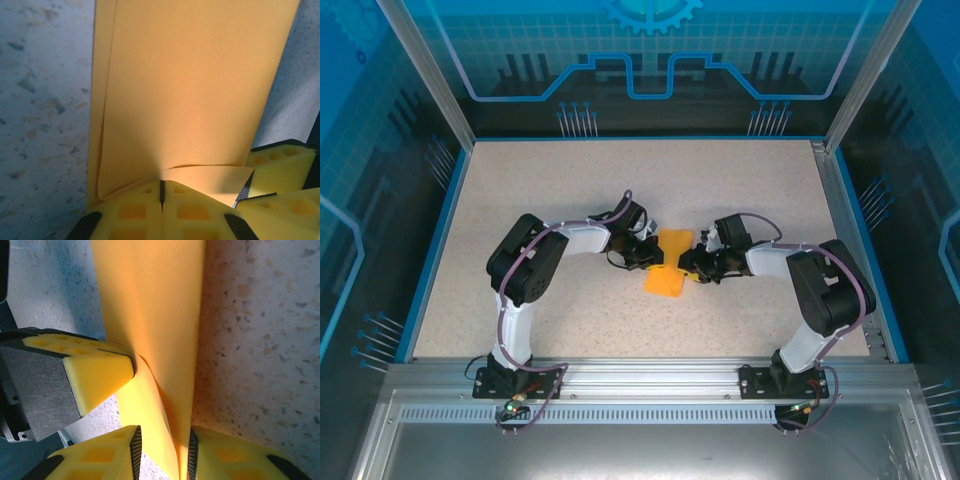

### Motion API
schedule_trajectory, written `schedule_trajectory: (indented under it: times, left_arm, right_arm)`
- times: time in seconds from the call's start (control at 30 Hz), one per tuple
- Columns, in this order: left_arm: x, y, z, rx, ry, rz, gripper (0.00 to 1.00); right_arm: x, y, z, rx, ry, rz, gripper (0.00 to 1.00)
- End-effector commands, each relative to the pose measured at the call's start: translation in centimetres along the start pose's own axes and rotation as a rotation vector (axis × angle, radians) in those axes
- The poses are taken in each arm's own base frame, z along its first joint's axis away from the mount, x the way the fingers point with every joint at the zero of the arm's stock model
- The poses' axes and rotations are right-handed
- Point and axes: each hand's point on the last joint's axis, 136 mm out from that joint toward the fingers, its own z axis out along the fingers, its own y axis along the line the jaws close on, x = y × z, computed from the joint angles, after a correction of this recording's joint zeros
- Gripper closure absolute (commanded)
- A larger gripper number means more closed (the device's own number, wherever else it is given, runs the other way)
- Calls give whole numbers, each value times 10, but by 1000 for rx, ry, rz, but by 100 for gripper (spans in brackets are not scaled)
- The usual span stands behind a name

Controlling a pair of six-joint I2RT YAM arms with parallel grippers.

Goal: Fold a paper plane with a square sheet of paper (pick it up from the middle)

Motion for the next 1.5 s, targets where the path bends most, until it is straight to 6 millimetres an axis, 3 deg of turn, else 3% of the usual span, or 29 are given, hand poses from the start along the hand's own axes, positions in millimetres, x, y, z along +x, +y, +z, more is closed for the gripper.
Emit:
schedule_trajectory:
  times: [0.0, 0.33, 0.47, 0.73, 0.87, 1.1, 1.3, 1.47]
  left_arm:
    - [-5, -2, -11, 2, -36, -7, 98]
    - [-7, -10, -15, 32, -50, -10, 96]
    - [-9, -15, -20, 42, -69, -7, 95]
    - [-20, -24, -65, 27, -226, 6, 84]
    - [-26, -21, -99, -24, -335, 3, 81]
    - [-28, -11, -149, -79, -495, -11, 75]
    - [-28, -5, -166, -95, -550, -26, 66]
    - [-21, 5, -172, -102, -582, -51, 59]
  right_arm:
    - [6, 1, 6, -22, 28, -35, 70]
    - [4, 4, 8, -46, 17, -90, 76]
    - [2, 6, 7, -58, 11, -112, 85]
    - [-4, 31, -17, -34, -16, -220, 94]
    - [-8, 35, -43, 92, -42, -284, 95]
    - [-22, 44, -118, 427, -169, -420, 94]
    - [-26, 50, -165, 598, -258, -452, 94]
    - [-27, 48, -179, 712, -271, -460, 94]
